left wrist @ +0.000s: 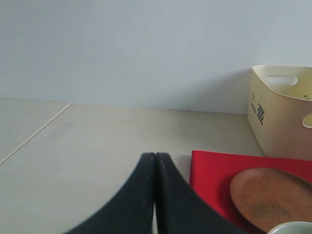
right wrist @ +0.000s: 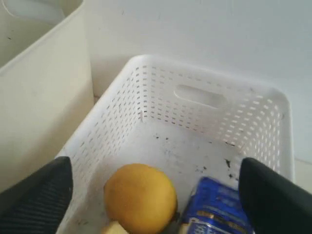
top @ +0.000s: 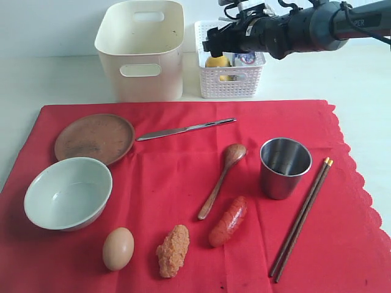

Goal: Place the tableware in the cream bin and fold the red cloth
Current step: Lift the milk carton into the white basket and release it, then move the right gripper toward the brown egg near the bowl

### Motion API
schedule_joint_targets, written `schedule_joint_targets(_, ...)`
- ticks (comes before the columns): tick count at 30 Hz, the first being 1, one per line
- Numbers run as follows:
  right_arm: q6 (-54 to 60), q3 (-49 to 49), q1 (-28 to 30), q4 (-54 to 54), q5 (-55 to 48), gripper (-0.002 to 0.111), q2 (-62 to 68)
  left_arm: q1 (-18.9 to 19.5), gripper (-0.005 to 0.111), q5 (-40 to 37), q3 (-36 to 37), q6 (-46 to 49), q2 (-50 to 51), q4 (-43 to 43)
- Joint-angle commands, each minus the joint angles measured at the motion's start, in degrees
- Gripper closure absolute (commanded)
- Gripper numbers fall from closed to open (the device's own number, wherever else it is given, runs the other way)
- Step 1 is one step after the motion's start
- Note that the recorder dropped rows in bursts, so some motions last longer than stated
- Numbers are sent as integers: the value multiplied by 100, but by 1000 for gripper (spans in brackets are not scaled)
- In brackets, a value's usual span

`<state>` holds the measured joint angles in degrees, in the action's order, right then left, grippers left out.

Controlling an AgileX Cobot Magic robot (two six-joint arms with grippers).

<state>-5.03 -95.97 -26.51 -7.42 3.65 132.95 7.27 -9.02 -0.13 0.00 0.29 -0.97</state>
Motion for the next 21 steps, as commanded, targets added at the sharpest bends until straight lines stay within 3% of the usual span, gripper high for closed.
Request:
schedule_joint_targets(1,54,-45,53,-9,-235,11,-193,12,106,15,13,-40,-29,35)
schedule_joint_targets(7,90,-45,53,-21,-1381,21,-1033,12,106,15,13,-40,-29,35)
schedule_joint_targets(10,210,-45,53,-21,-2321,46,-1598,12,106,15,13,-40,-29,35)
schedule_joint_targets(11,210,-45,53,-21,-2624,62,-1796,12,106,15,13,-40,-29,35)
schedule_joint_targets(15,210,346,53,-21,-2976,101,-2373,12,106,15,13,-40,-29,35)
schedule_joint_targets(17,210,880,53,-21,-2750,108,-2794,12,106,15,13,-40,-29,35)
schedule_joint_targets(21,199,1718,53,-11,-2345,108,-3348,12,106,15,13,-40,-29,35)
